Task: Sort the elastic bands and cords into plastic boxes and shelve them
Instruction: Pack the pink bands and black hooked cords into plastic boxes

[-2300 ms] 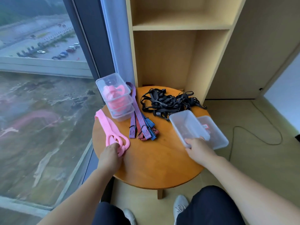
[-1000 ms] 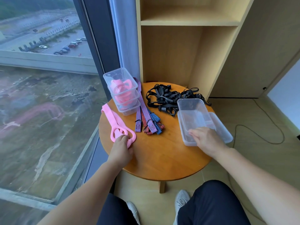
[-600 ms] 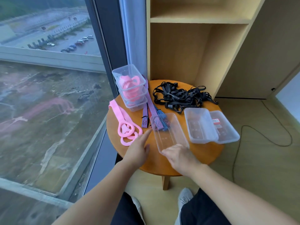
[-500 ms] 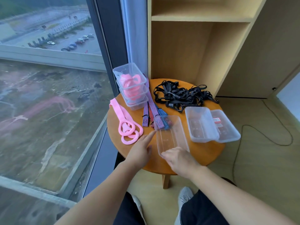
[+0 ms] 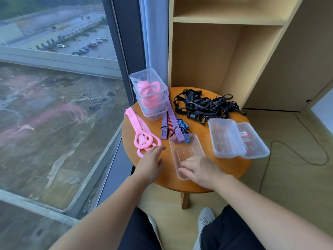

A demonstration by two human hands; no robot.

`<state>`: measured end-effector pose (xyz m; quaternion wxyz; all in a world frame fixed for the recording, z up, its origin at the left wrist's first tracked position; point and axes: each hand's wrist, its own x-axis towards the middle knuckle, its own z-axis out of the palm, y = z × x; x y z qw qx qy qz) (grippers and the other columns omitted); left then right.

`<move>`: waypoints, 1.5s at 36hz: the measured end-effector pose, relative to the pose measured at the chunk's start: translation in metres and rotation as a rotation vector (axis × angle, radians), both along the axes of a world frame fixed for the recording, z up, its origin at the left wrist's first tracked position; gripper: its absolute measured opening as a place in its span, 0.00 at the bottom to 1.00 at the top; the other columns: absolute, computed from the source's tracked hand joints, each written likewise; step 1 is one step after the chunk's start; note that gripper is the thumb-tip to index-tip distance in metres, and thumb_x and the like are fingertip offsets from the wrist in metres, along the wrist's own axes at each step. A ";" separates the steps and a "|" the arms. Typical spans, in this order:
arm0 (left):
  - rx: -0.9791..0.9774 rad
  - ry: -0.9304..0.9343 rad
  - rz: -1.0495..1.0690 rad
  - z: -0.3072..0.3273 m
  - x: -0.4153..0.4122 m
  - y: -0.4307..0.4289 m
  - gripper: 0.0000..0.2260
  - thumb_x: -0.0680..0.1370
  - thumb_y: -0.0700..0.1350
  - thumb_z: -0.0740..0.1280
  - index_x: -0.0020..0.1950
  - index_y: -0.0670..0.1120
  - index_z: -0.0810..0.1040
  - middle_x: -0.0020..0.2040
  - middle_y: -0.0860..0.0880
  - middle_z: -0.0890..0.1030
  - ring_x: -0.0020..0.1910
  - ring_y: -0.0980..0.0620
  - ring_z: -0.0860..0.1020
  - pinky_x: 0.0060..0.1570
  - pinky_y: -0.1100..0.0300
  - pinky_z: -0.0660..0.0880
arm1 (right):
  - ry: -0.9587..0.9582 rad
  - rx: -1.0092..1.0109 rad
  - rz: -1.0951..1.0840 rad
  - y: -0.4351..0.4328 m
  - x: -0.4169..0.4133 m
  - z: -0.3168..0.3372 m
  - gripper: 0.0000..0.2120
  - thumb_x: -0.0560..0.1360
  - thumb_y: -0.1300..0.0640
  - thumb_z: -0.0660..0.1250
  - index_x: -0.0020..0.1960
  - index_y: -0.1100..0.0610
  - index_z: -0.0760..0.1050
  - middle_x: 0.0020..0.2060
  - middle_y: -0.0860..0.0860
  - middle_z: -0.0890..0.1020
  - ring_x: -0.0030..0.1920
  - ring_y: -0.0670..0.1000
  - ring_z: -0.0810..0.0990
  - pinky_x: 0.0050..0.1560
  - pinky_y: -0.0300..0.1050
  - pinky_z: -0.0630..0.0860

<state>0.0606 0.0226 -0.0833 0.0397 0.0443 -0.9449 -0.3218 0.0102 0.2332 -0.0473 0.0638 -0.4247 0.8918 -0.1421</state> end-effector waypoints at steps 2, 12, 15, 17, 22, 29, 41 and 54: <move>-0.027 -0.013 0.042 0.001 -0.002 -0.012 0.20 0.75 0.36 0.63 0.67 0.46 0.74 0.66 0.48 0.74 0.63 0.46 0.73 0.56 0.59 0.69 | 0.044 0.021 0.002 -0.011 -0.009 0.006 0.18 0.82 0.47 0.57 0.53 0.58 0.80 0.50 0.52 0.81 0.53 0.53 0.77 0.54 0.50 0.71; -0.165 -0.107 0.068 -0.004 -0.025 -0.056 0.18 0.74 0.42 0.68 0.64 0.44 0.75 0.61 0.47 0.77 0.60 0.44 0.73 0.59 0.55 0.69 | 0.149 0.153 0.076 -0.081 -0.048 0.013 0.16 0.83 0.50 0.55 0.58 0.56 0.78 0.55 0.51 0.80 0.60 0.53 0.73 0.62 0.47 0.65; -0.193 -0.089 0.005 -0.011 -0.031 -0.059 0.16 0.73 0.45 0.68 0.60 0.44 0.76 0.57 0.48 0.78 0.59 0.44 0.73 0.58 0.57 0.67 | 0.137 0.181 0.093 -0.096 -0.058 0.011 0.16 0.83 0.50 0.54 0.56 0.56 0.78 0.54 0.52 0.80 0.59 0.54 0.73 0.62 0.49 0.66; -0.195 -0.068 0.030 -0.015 -0.035 -0.061 0.14 0.74 0.47 0.68 0.58 0.44 0.76 0.54 0.47 0.79 0.57 0.43 0.74 0.54 0.57 0.66 | 0.123 0.177 0.095 -0.103 -0.064 0.009 0.16 0.83 0.51 0.54 0.55 0.57 0.78 0.54 0.52 0.80 0.58 0.55 0.74 0.62 0.50 0.66; -0.315 -0.093 0.041 -0.023 -0.044 -0.063 0.16 0.70 0.52 0.65 0.56 0.47 0.72 0.50 0.49 0.78 0.55 0.45 0.72 0.52 0.55 0.63 | 0.103 0.144 0.089 -0.110 -0.074 0.004 0.15 0.82 0.52 0.56 0.58 0.56 0.79 0.55 0.51 0.81 0.59 0.55 0.75 0.61 0.50 0.66; -0.436 -0.088 -0.001 -0.027 -0.059 -0.063 0.12 0.68 0.48 0.63 0.45 0.49 0.61 0.39 0.51 0.71 0.45 0.43 0.73 0.42 0.54 0.53 | 0.089 0.133 0.090 -0.110 -0.081 0.000 0.15 0.82 0.53 0.56 0.56 0.58 0.80 0.53 0.51 0.81 0.58 0.54 0.75 0.60 0.48 0.67; -0.135 0.232 0.164 0.057 -0.071 -0.102 0.04 0.77 0.40 0.61 0.50 0.44 0.67 0.38 0.48 0.73 0.36 0.44 0.69 0.35 0.53 0.57 | 0.087 0.032 0.062 -0.125 -0.095 0.034 0.12 0.80 0.56 0.59 0.49 0.59 0.80 0.48 0.52 0.82 0.53 0.55 0.77 0.59 0.48 0.68; 0.086 0.422 0.399 0.224 -0.069 -0.148 0.09 0.75 0.40 0.66 0.50 0.50 0.68 0.39 0.55 0.76 0.39 0.47 0.75 0.37 0.57 0.67 | 0.047 -0.359 0.072 -0.167 -0.092 0.138 0.09 0.78 0.60 0.64 0.52 0.60 0.83 0.48 0.55 0.84 0.50 0.56 0.79 0.44 0.39 0.65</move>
